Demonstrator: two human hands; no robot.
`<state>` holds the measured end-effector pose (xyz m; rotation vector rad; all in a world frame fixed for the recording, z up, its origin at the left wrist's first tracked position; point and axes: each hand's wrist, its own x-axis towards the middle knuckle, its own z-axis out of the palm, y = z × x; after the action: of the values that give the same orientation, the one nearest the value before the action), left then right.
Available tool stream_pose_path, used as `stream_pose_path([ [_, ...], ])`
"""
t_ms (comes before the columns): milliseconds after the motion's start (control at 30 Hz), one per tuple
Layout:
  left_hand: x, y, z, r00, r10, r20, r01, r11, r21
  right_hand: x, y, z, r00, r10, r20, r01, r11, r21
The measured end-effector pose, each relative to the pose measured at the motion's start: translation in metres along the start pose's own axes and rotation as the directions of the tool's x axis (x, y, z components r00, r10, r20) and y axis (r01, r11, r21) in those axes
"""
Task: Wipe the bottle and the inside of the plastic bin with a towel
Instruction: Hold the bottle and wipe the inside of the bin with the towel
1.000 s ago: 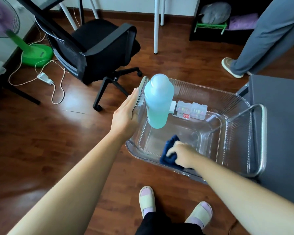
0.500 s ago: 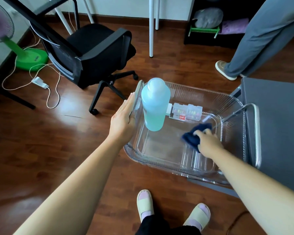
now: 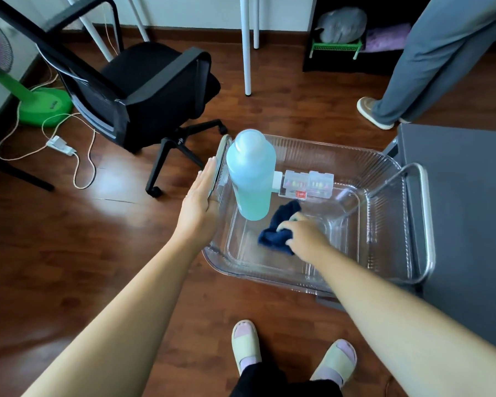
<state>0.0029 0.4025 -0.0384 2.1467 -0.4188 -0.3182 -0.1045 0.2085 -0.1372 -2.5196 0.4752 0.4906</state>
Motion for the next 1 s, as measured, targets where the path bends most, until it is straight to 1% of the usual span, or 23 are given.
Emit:
stream_pose_path([
  [33,0.000,0.000,0.001,1.000,-0.005,-0.004,0.005,1.000,-0.017,-0.001,0.015,-0.007,0.998,0.054,-0.031,-0.055,0.998,-0.028],
  [100,-0.001,0.000,0.003,1.000,-0.011,-0.004,0.011,0.999,-0.052,-0.008,0.042,-0.018,0.975,0.217,-0.054,-0.221,0.970,-0.099],
  [167,-0.002,0.000,0.005,1.000,-0.017,-0.005,0.017,0.997,-0.078,-0.019,0.054,-0.024,0.931,0.366,-0.010,-0.362,0.916,-0.176],
  [233,-0.002,-0.001,0.006,1.000,-0.030,-0.009,0.029,0.996,-0.088,-0.030,0.052,-0.021,0.904,0.424,0.049,-0.403,0.887,-0.226],
  [267,-0.002,-0.001,0.007,0.999,-0.037,-0.010,0.036,0.995,-0.088,-0.034,0.047,-0.016,0.903,0.425,0.068,-0.399,0.886,-0.238],
  [333,-0.001,-0.001,0.007,0.999,-0.042,-0.012,0.041,0.995,-0.088,-0.040,0.032,-0.003,0.927,0.366,0.087,-0.340,0.914,-0.223],
  [433,0.000,-0.001,0.007,0.999,-0.043,-0.013,0.042,0.996,-0.080,-0.037,-0.001,0.017,0.980,0.171,0.104,-0.157,0.979,-0.127],
  [500,0.000,-0.001,0.007,0.999,-0.038,-0.016,0.036,0.996,-0.079,-0.031,-0.020,0.026,0.993,0.042,0.112,-0.035,0.998,-0.057],
  [533,0.000,-0.002,0.007,0.999,-0.035,-0.017,0.034,0.996,-0.078,-0.028,-0.025,0.028,0.993,-0.004,0.115,0.010,0.999,-0.044],
  [600,0.000,-0.002,0.007,0.999,-0.033,-0.019,0.031,0.997,-0.066,-0.026,-0.022,0.027,0.989,-0.051,0.137,0.056,0.998,-0.033],
  [667,0.000,-0.002,0.008,0.999,-0.029,-0.016,0.028,0.998,-0.054,-0.028,-0.005,0.020,0.985,-0.045,0.167,0.053,0.998,-0.043],
  [700,0.001,-0.002,0.009,0.999,-0.028,-0.016,0.028,0.998,-0.054,-0.029,0.007,0.015,0.985,-0.012,0.173,0.023,0.998,-0.066],
  [800,0.000,-0.001,0.010,1.000,-0.014,-0.022,0.013,0.999,-0.049,-0.032,0.041,-0.006,0.977,0.165,0.135,-0.153,0.983,-0.101],
  [867,0.000,-0.001,0.010,1.000,0.008,-0.020,-0.009,1.000,-0.027,-0.032,0.053,-0.017,0.964,0.246,0.105,-0.234,0.965,-0.114],
  [933,0.001,-0.001,0.009,1.000,0.024,-0.017,-0.023,1.000,0.009,-0.027,0.051,-0.021,0.963,0.261,0.067,-0.249,0.957,-0.149],
  [1000,0.002,-0.002,0.008,0.999,0.026,-0.021,-0.025,0.999,0.028,-0.023,0.041,-0.015,0.975,0.221,0.005,-0.218,0.965,-0.148],
])
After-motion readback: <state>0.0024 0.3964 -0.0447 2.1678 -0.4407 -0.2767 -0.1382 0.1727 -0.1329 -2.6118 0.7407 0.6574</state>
